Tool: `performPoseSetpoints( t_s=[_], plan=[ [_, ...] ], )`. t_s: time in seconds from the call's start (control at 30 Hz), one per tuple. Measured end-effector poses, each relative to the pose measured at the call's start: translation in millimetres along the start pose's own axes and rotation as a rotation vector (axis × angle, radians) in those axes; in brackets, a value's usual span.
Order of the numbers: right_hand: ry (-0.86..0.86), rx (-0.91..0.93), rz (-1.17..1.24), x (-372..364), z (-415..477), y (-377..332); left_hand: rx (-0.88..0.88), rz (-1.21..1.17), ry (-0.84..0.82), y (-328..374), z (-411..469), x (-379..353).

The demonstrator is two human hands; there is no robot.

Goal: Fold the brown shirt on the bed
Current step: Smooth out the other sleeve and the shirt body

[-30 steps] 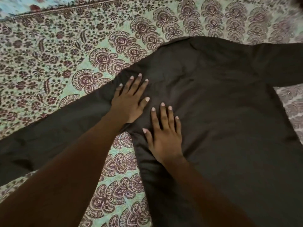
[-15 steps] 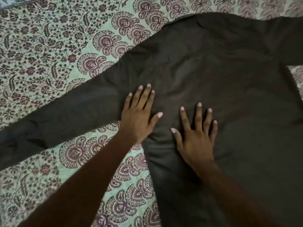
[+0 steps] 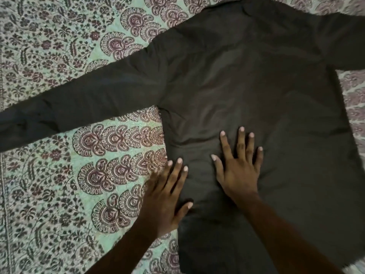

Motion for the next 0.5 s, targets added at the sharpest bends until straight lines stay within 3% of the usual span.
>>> performPoseSetpoints(
  t_s=[0.2,0.27,0.5],
  plan=[
    [-0.097,0.226,-0.034,-13.6,-95.1,5.4,0.050,-0.046,0.142,12.1,14.5,29.1],
    [-0.111,0.268,-0.036,-13.6,-118.1,6.4,0.053,-0.039,0.122,17.5,24.1,22.1],
    [-0.059,0.101,0.075,-1.2,-95.4,26.5,-0.032,-0.041,0.018,62.8,-76.5,-38.5]
  ],
)
Point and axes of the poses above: each hand's wrist, its own z-axis towards the middle knuckle, its own x-axis out of the back of the hand, y = z × x, the point moved 8 cm from there along z, towards the middle knuckle, and after that the axes turned 2 degrees about y, right-handed, at the moved point
